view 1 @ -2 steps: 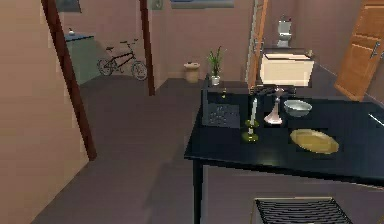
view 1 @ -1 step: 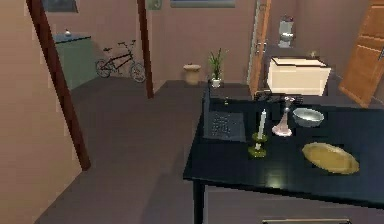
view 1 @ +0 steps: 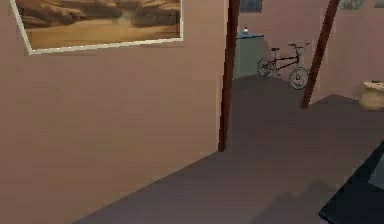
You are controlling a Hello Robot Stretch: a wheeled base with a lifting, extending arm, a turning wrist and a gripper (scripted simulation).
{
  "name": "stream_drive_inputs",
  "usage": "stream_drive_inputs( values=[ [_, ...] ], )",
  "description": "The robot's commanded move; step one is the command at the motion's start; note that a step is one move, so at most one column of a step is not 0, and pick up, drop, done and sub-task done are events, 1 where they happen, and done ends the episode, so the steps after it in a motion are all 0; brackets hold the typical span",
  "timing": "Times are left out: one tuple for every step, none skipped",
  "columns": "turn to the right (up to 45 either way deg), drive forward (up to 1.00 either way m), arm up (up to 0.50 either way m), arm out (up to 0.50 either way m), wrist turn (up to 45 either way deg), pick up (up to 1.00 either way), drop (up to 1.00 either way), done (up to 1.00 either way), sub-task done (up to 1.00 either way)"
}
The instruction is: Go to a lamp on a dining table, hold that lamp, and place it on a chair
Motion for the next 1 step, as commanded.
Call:
stream_drive_inputs(
  values=[
    [-21.0,0.0,0.0,0.0,0.0,0.0,0.0,0.0,0.0]
  ],
)
